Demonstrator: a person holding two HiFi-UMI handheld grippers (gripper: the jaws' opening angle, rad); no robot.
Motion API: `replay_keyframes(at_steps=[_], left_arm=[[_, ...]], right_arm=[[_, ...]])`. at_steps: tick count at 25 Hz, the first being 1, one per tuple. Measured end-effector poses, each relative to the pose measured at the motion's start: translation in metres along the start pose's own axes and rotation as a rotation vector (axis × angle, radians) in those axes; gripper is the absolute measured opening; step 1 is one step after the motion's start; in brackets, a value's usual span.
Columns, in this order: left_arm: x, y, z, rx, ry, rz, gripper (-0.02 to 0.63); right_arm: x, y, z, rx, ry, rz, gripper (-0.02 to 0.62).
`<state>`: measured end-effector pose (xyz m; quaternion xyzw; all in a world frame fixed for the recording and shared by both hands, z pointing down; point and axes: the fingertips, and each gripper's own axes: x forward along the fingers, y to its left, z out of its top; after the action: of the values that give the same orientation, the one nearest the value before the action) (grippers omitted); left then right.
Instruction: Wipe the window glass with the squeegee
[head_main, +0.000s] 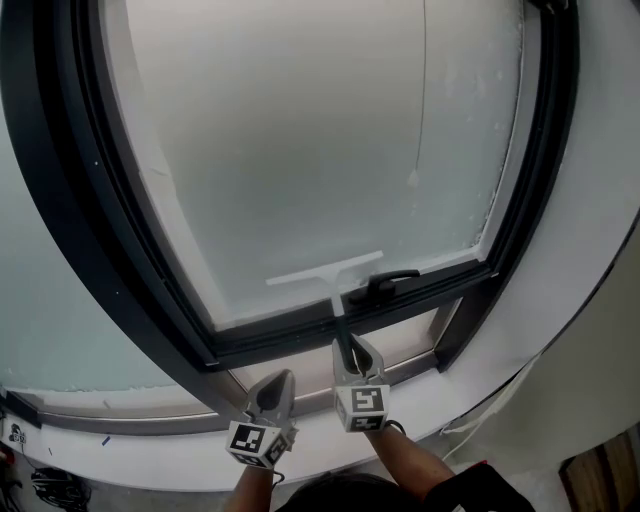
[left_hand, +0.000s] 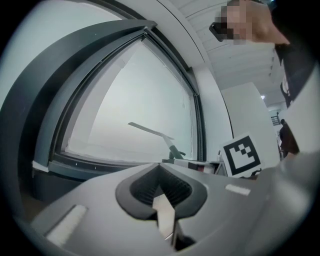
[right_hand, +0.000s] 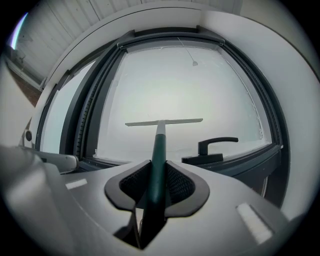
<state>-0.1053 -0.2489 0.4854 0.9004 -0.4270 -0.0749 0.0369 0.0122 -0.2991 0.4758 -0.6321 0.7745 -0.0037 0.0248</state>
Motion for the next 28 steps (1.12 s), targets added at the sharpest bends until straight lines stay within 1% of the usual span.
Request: replay_keyframes(at_steps=[1, 3, 6, 10, 11, 13, 15, 17, 19, 21, 23, 24, 28], left_arm=[[0.001, 0.0, 0.001, -0.009, -0.004, -0.012, 0.0], [0.003, -0.004, 0.005, -0.017, -0.017, -0.048, 0.0], [0.008, -0.006, 0.01, -0.007, -0.03, -0.084, 0.0], [0.016, -0.014, 0.011, -0.036, -0.033, -0.115, 0.0], [0.018, -0.018, 0.013, -0.031, -0.034, -0.127, 0.0], [0.021, -0.017, 0.018, 0.015, -0.047, -0.133, 0.0], [0.027, -0.012, 0.028, 0.062, -0.077, -0.121, 0.0], [0.035, -0.01, 0.043, 0.075, -0.117, -0.11, 0.0], [0.045, -0.016, 0.063, 0.086, -0.163, -0.098, 0.0], [0.055, -0.028, 0.078, 0.143, -0.196, -0.103, 0.0], [0.065, -0.045, 0.086, 0.209, -0.216, -0.134, 0.0], [0.071, -0.053, 0.09, 0.228, -0.225, -0.149, 0.0], [0.092, -0.067, 0.111, 0.254, -0.266, -0.162, 0.0]], right_arm=[[-0.003, -0.003, 0.002, -0.013, -0.006, -0.012, 0.095], [-0.01, -0.009, 0.019, -0.017, -0.019, -0.036, 0.095], [-0.008, -0.015, 0.062, -0.039, -0.1, -0.04, 0.095], [0.006, -0.03, 0.125, -0.066, -0.201, -0.028, 0.095], [0.011, -0.035, 0.142, -0.072, -0.227, -0.028, 0.095], [0.02, -0.042, 0.177, -0.088, -0.283, -0.025, 0.095], [0.029, -0.047, 0.212, -0.1, -0.333, -0.015, 0.095], [0.036, -0.053, 0.248, -0.103, -0.378, 0.003, 0.095], [0.045, -0.061, 0.284, -0.094, -0.432, 0.023, 0.095], [0.05, -0.071, 0.316, -0.1, -0.483, 0.026, 0.095], [0.052, -0.083, 0.339, -0.109, -0.51, 0.021, 0.095], [0.053, -0.088, 0.348, -0.107, -0.517, 0.019, 0.095], [0.064, -0.104, 0.368, -0.075, -0.543, 0.039, 0.095]])
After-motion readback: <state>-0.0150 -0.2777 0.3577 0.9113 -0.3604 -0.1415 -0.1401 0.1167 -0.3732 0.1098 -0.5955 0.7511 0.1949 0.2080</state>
